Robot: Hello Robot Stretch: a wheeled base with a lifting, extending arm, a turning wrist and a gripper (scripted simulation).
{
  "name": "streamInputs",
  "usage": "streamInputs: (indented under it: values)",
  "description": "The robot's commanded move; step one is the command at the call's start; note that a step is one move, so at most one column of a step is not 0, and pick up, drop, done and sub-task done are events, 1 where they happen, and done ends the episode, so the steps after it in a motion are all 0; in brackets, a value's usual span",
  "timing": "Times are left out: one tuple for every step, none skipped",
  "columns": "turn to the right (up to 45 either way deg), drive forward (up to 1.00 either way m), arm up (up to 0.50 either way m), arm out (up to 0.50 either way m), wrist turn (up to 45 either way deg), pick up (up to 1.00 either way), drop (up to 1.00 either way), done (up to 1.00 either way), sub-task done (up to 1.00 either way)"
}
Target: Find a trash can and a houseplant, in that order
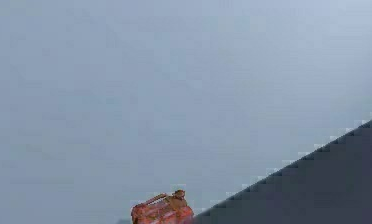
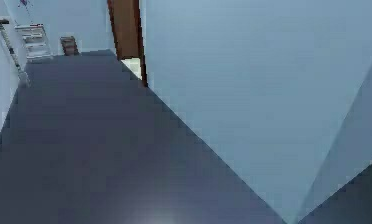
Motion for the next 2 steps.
streamInputs:
  values:
    - [45.0,0.0,0.0,0.0,0.0,0.0,0.0,0.0,0.0]
    - [21.0,0.0,0.0,0.0,0.0,0.0,0.0,0.0,0.0]
